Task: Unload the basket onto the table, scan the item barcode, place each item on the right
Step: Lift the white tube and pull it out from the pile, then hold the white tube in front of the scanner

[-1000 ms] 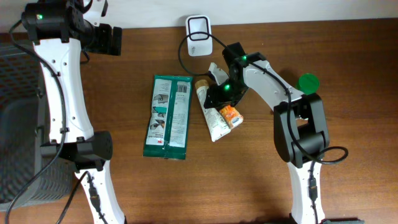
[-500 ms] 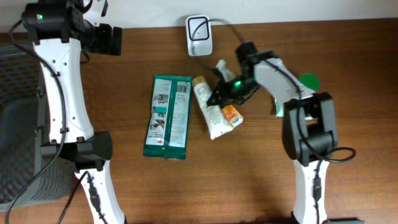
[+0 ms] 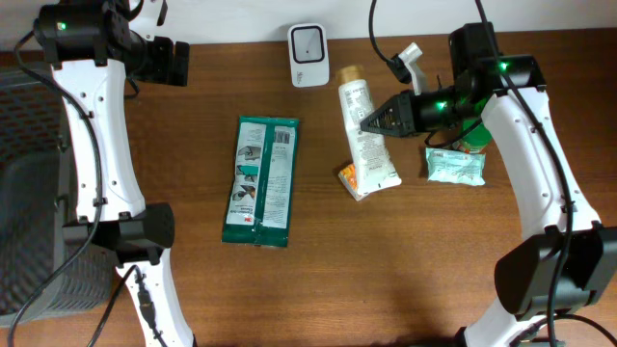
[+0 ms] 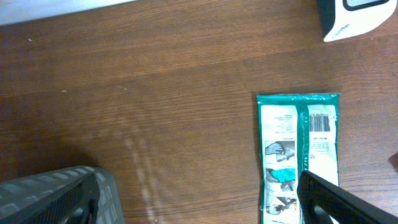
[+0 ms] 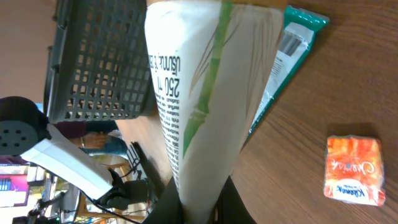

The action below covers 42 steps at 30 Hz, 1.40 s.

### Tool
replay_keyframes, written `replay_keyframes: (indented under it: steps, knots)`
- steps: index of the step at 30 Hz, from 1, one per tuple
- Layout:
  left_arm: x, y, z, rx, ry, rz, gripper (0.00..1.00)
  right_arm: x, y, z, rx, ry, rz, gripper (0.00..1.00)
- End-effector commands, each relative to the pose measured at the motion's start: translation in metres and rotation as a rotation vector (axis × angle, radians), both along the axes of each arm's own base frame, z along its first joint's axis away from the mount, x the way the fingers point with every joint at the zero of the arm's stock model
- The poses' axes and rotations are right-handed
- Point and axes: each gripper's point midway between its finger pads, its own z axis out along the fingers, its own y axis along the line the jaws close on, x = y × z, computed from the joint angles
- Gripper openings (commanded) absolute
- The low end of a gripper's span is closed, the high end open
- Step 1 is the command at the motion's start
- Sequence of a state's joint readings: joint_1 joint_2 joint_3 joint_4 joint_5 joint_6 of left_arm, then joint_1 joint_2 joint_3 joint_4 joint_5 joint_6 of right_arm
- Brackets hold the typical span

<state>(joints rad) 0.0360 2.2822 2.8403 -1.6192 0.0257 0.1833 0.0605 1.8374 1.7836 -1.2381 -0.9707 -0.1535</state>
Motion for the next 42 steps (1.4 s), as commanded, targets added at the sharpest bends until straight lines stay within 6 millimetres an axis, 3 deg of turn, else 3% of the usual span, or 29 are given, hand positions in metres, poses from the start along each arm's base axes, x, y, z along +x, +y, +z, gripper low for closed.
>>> replay_keyframes:
  steps: [1, 16, 20, 24, 29, 33, 36, 39, 42]
  knots:
    - [0.0, 0.002, 0.003, -0.002, -0.01, -0.006, 0.99, -0.005, 0.003, 0.024, 0.028, -0.064, 0.019, 0.04]
    - [-0.001, 0.002, 0.003, -0.002, -0.01, -0.006, 0.99, -0.005, 0.003, 0.024, 0.029, -0.067, 0.019, 0.04]
    - [-0.001, 0.002, 0.003, -0.002, -0.01, -0.006, 0.99, -0.001, 0.001, 0.048, 0.081, -0.107, 0.01, 0.04]
    - [-0.001, 0.002, 0.003, -0.002, -0.01, -0.006, 0.99, -0.001, 0.001, 0.056, 0.105, -0.116, 0.012, 0.04]
    - [-0.001, 0.002, 0.003, -0.002, -0.01, -0.006, 0.99, 0.004, -0.001, 0.048, 0.055, -0.093, -0.021, 0.04]
    - [-0.001, 0.002, 0.003, -0.002, -0.01, -0.006, 0.99, 0.029, -0.006, 0.021, -0.244, -0.078, -0.202, 0.04]
    - [-0.001, 0.002, 0.003, -0.002, -0.01, -0.006, 0.99, 0.063, -0.001, 0.033, -0.481, -0.235, -0.296, 0.04]
    - [-0.001, 0.002, 0.003, -0.002, -0.01, -0.006, 0.99, 0.111, 0.007, 0.044, -0.692, -0.459, -0.369, 0.04]
    - [-0.001, 0.002, 0.003, -0.002, -0.01, -0.006, 0.99, 0.16, 0.012, 0.041, -0.915, -0.689, -0.44, 0.04]
